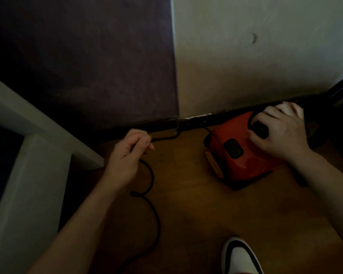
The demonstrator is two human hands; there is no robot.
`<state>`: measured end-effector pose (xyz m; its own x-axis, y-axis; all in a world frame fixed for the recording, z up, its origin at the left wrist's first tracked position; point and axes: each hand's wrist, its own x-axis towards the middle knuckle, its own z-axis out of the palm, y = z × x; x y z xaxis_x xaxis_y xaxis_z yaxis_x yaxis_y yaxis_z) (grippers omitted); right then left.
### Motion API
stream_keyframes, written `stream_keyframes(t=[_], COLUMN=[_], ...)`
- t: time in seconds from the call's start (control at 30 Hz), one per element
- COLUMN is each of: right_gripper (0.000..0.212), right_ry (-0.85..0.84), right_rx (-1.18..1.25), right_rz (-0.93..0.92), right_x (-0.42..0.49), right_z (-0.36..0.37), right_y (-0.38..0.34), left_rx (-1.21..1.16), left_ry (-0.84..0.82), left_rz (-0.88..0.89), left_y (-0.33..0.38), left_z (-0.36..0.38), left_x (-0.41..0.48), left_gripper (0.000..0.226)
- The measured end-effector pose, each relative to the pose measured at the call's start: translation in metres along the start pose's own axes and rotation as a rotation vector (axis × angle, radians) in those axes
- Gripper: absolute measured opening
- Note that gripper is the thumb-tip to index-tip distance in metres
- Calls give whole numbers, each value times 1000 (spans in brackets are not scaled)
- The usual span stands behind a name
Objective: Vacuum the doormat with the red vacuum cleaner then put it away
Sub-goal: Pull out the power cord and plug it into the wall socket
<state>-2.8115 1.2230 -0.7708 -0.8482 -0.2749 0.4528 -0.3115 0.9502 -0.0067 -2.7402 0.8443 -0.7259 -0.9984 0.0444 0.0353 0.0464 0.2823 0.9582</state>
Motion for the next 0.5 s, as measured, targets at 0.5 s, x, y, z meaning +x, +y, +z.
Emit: stream_keyframes(t=[0.5], right_gripper=[44], right_ry=[-62], right_rx=[-46], right_rz=[15], right_x=[1], right_z=[-5], right_y=[-2], left_rx=[-1151], left_ry=[-487], left_rz=[-328], left_y=[60], left_z=[50], left_x=[-29], left_gripper=[45])
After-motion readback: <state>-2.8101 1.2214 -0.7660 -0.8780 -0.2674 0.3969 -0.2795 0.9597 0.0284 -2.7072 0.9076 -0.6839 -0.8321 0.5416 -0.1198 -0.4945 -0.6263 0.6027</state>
